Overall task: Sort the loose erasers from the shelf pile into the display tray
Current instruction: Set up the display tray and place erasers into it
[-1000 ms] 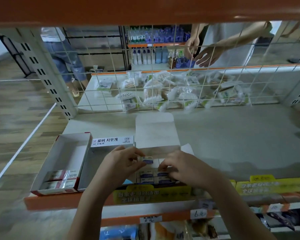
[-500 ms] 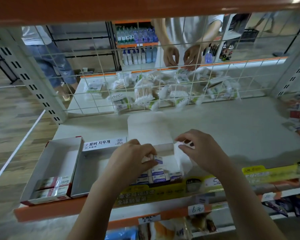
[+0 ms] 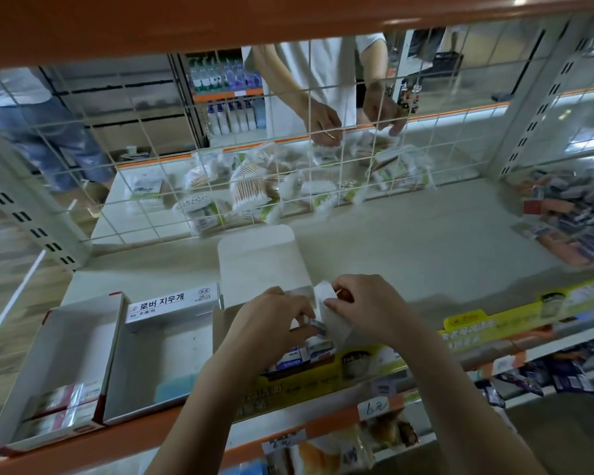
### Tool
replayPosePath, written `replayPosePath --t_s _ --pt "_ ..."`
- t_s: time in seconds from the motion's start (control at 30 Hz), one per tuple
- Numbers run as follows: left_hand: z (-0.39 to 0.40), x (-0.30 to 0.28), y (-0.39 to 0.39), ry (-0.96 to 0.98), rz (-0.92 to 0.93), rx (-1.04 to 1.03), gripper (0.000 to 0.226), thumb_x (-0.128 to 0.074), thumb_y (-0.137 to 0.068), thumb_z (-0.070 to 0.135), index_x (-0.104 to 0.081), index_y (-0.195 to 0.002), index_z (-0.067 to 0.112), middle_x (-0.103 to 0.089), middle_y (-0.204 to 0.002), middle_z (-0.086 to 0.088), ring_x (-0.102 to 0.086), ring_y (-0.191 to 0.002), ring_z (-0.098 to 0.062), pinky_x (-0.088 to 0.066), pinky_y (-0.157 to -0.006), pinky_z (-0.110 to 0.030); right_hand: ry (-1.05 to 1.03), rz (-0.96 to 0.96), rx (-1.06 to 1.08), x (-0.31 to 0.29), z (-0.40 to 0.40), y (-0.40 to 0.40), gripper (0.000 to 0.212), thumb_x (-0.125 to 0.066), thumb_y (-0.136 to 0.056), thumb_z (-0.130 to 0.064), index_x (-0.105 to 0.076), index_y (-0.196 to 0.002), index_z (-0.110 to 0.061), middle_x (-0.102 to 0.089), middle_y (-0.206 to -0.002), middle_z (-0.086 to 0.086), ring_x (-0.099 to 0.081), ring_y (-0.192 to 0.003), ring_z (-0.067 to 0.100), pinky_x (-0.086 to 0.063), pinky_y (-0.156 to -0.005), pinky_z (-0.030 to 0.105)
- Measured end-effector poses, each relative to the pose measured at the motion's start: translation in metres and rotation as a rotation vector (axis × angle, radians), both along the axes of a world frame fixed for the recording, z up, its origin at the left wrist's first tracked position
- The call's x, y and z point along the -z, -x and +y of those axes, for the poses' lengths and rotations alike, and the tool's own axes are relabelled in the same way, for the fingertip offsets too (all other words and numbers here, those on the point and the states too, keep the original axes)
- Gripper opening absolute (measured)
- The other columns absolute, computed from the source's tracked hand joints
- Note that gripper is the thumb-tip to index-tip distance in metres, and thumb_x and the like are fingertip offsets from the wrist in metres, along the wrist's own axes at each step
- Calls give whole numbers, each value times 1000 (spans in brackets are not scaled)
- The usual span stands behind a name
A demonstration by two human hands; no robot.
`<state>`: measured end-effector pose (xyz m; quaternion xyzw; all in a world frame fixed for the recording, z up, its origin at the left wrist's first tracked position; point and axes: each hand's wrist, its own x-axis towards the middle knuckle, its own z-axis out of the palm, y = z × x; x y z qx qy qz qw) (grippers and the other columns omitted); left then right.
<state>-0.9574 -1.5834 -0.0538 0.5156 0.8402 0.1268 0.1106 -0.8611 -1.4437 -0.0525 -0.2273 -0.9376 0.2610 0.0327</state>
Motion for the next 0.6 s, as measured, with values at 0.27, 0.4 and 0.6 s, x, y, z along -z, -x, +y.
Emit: replayPosePath --t_s 0.27,0.4,0.6 --pt "0 5 2 -7 37 30 23 -57 -87 47 -61 -104 32 -57 -103 13 -42 -94 -5 -38 -76 -19 58 -7 -5 -3 0 -1 27 -56 -91 -30 -63 -101 -7 -67 -96 7 -60 -87 20 -45 -74 30" --pt "3 7 0 5 27 22 22 -57 -88 43 -60 -106 31 -58 -107 12 -38 -89 -3 -35 -73 -19 65 -17 -12 -4 0 -1 26 -56 -91 -30 -61 -102 -6 -66 -96 7 -59 -87 20 -45 -74 29" --pt "4 9 -2 34 29 15 25 -56 -89 40 -61 -111 28 -57 -114 8 -49 -101 -9 -35 -76 -17 79 -30 -18 -4 1 -2 26 -55 -92 -30 -59 -103 -7 -67 -96 7 -59 -75 19 -45 -69 27"
